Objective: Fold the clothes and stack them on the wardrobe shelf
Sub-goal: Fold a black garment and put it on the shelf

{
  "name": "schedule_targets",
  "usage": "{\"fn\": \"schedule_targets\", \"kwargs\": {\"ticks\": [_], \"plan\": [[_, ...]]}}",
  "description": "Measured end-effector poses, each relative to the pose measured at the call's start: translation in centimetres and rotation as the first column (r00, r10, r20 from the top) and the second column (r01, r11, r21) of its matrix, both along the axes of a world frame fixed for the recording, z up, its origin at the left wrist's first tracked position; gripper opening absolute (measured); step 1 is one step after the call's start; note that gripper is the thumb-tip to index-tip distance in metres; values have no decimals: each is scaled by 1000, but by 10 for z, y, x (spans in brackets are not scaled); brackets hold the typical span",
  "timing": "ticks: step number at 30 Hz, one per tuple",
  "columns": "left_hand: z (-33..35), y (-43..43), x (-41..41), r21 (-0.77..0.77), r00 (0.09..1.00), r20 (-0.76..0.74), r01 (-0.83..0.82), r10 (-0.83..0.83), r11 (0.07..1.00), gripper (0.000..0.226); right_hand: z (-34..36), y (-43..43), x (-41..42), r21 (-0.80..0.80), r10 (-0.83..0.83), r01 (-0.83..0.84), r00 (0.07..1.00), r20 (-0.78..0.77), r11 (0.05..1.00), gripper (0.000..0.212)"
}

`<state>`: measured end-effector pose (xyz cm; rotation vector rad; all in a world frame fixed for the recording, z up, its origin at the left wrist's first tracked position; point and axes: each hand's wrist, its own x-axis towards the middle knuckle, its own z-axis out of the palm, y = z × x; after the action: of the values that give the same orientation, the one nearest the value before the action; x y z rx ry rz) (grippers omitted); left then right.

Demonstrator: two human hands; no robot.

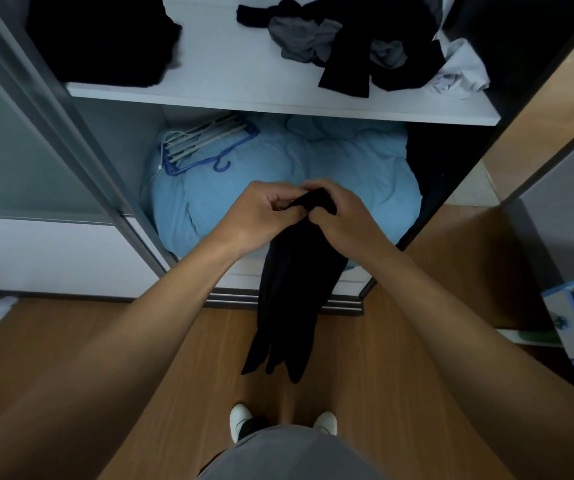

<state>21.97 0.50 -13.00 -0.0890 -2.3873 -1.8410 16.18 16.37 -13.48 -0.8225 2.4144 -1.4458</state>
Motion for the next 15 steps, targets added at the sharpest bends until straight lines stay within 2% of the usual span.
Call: {"fn": "schedule_targets", "kwargs": {"ticks": [3, 6, 8, 11, 15], "plan": [[-6, -4, -1, -79, 996, -50, -77, 73, 994, 31, -8, -9, 10, 24, -99, 100, 995, -13, 995, 26], [-20, -11, 3, -71, 988, -25, -155, 154, 985, 32, -9, -11, 10, 68, -130, 136, 988, -88, 988, 17], [-36, -16, 10, -91, 992, -8, -129, 128, 987, 33, -6, -10, 9, 128, -121, 140, 982, -148, 982, 16], [-58, -19, 24, -257, 991, -62, -128, 116, 958, 27, -1, -12, 11, 174, -119, 156, 972, -204, 972, 18], [-73, -16, 30, -353, 961, -185, -260, 205, 899, 16, 4, -14, 13, 145, -153, 182, 970, -188, 972, 17]]}}
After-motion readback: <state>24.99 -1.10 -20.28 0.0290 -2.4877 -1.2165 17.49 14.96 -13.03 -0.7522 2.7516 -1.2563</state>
